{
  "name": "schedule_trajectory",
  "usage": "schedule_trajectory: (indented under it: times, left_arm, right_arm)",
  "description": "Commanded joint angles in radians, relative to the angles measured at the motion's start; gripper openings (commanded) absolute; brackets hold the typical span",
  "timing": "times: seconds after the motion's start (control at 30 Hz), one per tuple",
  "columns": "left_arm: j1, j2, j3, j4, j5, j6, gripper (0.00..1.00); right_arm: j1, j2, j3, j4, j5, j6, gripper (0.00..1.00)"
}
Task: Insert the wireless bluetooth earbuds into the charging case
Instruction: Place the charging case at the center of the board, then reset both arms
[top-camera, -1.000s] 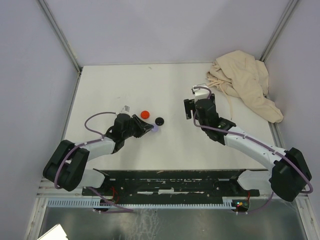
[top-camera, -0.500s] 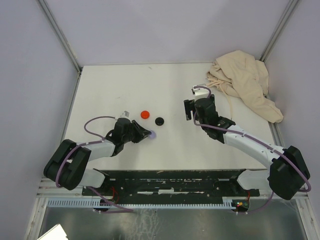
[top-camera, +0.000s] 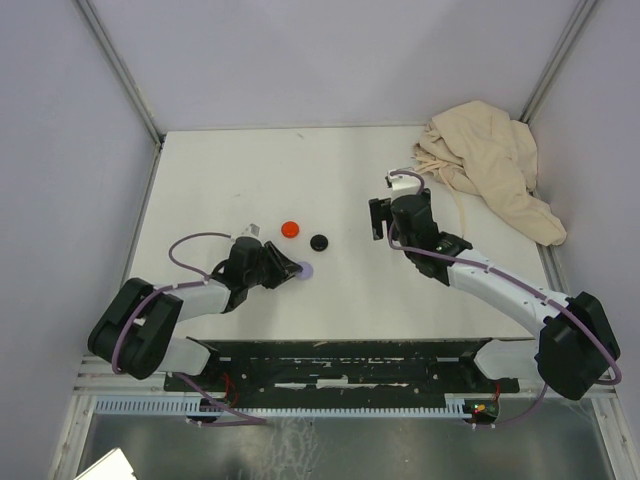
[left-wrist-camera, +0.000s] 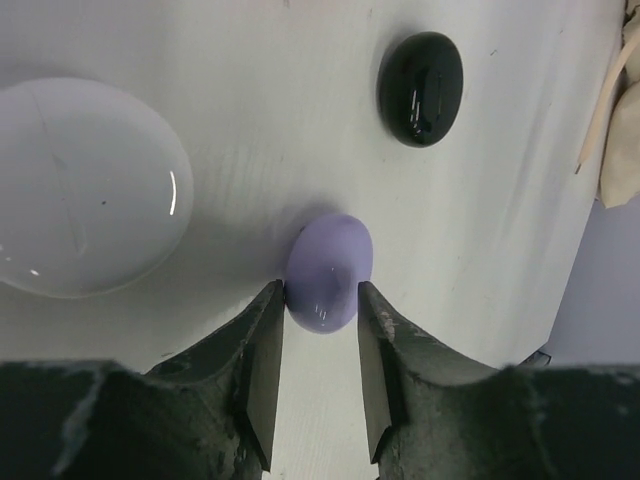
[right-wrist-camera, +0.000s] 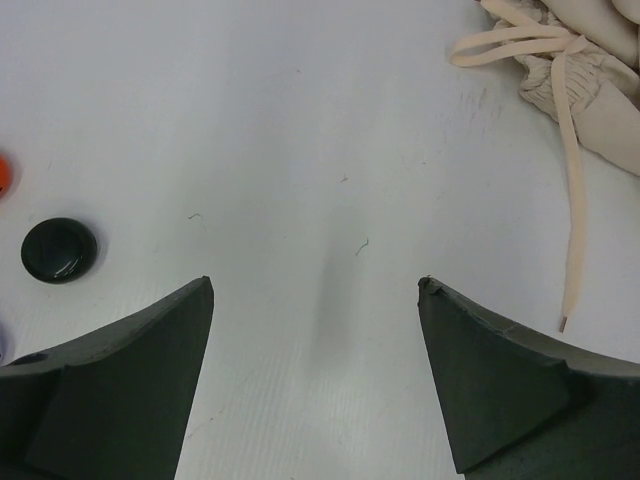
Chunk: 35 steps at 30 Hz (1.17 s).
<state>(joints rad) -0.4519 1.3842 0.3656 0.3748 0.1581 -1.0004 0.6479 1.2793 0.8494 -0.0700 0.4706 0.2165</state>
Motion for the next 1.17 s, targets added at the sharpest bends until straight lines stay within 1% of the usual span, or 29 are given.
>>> schedule_trajectory:
  times: [0.0,0.17,0.27,0.33,0.37,0.47,0.5,0.57,0.67,0.83,1.03,1.13]
  left_arm:
    - [-0.002,-0.041,0.000,-0.050,-0.031,0.062,0.44]
    - [-0.002,-0.062,0.003,-0.074,-0.032,0.063,0.51]
    - [-0.002,-0.107,0.022,-0.125,-0.059,0.072,0.56]
    - [-0.001,-0.154,0.044,-0.179,-0.106,0.091,0.60]
    - [-0.001,-0.177,0.059,-0.206,-0.137,0.101,0.64]
    - [0.006,-0.240,0.103,-0.280,-0.205,0.140,0.71]
    - [0.009,-0.259,0.119,-0.298,-0.227,0.149,0.73]
    - [0.020,-0.293,0.150,-0.317,-0.255,0.170,0.74]
    - [0.058,-0.305,0.187,-0.312,-0.268,0.182,0.80]
    - [0.185,-0.243,0.231,-0.239,-0.147,0.182,0.80]
    - [0.256,-0.210,0.270,-0.184,-0.123,0.193,0.80]
    - [0.290,-0.217,0.278,-0.174,-0.110,0.191,0.80]
  right_arm:
    - [-0.011,-0.021,0.037,0.013,-0.005,0.017,0.92]
    - [-0.017,-0.025,0.034,0.012,-0.010,0.028,0.92]
    - [-0.028,-0.034,0.036,0.005,0.010,0.069,0.92]
    - [-0.035,-0.037,0.045,-0.012,0.052,0.107,0.94]
    - [-0.038,-0.034,0.057,-0.029,0.074,0.125,0.96]
    - [-0.040,-0.009,0.109,-0.109,0.137,0.179,1.00]
    - [-0.040,0.001,0.127,-0.134,0.162,0.202,1.00]
    - [-0.039,0.022,0.156,-0.180,0.216,0.252,1.00]
    - [-0.040,0.046,0.197,-0.245,0.294,0.325,1.00]
    - [-0.040,0.075,0.246,-0.333,0.410,0.408,1.00]
    - [-0.040,0.073,0.257,-0.379,0.496,0.441,1.00]
    - [-0.040,0.074,0.272,-0.429,0.551,0.501,0.99]
